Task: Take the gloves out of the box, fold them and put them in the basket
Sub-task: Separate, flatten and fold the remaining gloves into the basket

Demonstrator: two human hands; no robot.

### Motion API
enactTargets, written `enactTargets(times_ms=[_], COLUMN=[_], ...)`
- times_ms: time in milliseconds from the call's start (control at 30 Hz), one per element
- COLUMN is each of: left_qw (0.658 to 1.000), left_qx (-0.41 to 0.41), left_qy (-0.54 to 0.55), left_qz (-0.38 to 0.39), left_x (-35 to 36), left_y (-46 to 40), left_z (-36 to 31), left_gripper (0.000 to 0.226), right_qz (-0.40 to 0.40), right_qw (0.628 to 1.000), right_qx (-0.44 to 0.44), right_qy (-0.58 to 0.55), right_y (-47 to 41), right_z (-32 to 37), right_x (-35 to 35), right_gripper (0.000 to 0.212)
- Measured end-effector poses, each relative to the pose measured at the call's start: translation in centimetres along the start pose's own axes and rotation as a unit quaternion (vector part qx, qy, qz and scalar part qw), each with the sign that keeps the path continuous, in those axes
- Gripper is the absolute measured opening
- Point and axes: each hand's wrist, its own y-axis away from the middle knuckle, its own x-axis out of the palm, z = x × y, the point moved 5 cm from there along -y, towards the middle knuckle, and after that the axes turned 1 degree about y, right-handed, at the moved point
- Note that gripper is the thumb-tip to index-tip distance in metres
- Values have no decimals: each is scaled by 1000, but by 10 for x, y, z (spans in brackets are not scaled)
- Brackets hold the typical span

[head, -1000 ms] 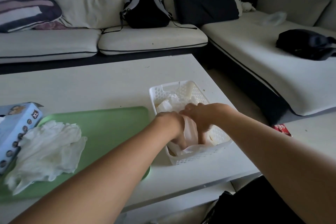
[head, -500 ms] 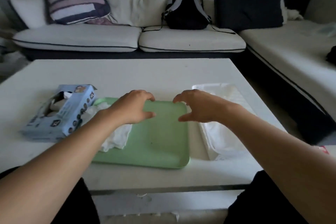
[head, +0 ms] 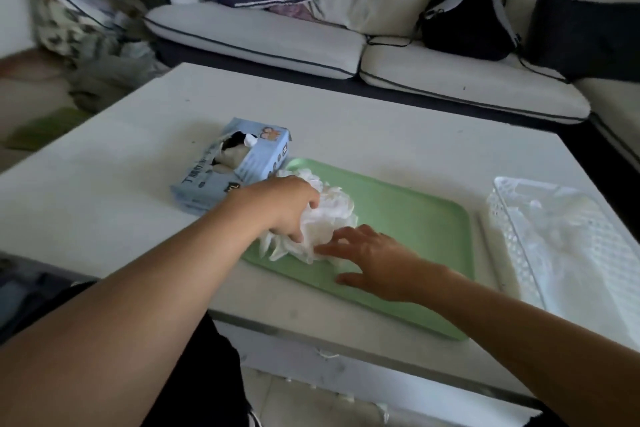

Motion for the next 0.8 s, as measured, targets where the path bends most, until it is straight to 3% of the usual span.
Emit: enactTargets(times_ms=[133,333,533,667,800], left_qw=[999,998,998,998,999], left_qx=[18,42,4,-16,-31], left_qy=[-16,13,30,59,1], left_qz=[32,-34,50,18,-12], left_x=[16,14,3,-7,-13], left_y=[0,-5,-3,-10,-13], left_z=[7,11,5,1,11], left_gripper=[77,55,92,59,27], right_qz=[-35,-106,-117,-119,-66], right_qw=[998,971,931,915,932], right_qx=[15,57,102,118,117], right_qy=[-56,-206,-332,-368,-338], right_y=[-4,-7,-5,-2,-2], right_z=[-8,-29,-44,-52,-56], right_x=[0,-33,-46,-49,-41], right_gripper=[61,43,28,26,29])
